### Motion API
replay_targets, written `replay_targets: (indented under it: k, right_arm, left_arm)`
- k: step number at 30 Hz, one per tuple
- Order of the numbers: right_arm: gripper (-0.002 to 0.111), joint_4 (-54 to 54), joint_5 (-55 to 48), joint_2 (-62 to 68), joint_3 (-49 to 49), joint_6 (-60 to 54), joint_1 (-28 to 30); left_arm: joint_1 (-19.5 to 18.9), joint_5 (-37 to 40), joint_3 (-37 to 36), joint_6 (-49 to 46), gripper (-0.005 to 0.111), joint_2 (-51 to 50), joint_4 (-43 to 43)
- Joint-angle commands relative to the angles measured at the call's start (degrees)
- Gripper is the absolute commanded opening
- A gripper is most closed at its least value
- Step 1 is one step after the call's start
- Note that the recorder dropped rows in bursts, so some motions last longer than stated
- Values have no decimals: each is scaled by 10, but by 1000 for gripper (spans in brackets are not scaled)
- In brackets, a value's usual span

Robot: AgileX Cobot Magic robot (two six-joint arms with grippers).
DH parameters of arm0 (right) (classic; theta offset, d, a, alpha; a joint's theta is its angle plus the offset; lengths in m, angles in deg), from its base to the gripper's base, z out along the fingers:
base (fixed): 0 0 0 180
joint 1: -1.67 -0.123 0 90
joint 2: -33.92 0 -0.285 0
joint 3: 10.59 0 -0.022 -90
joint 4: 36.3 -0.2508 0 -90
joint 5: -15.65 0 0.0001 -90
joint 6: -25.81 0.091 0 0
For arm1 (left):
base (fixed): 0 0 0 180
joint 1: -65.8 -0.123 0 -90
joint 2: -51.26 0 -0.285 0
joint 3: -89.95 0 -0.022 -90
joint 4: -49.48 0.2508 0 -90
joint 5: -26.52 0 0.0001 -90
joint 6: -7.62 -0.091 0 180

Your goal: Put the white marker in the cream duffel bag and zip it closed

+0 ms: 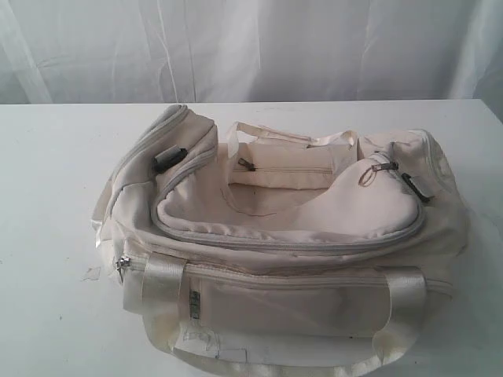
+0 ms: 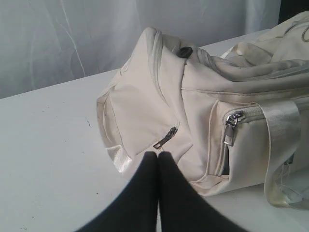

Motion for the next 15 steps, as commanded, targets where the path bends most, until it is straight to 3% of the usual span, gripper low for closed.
replay_targets:
  k: [1, 8, 15]
  right_arm:
    - [0, 3, 4, -3, 0, -2, 2]
    - [0, 3, 4, -3, 0, -2, 2]
    - [0, 3, 6, -3, 0, -2, 2]
  left_arm:
    - [-1, -14, -2, 0, 0, 2, -4]
    - [-1, -4, -2, 1, 0, 2, -4]
    - [-1, -34, -2, 131, 0, 2, -4]
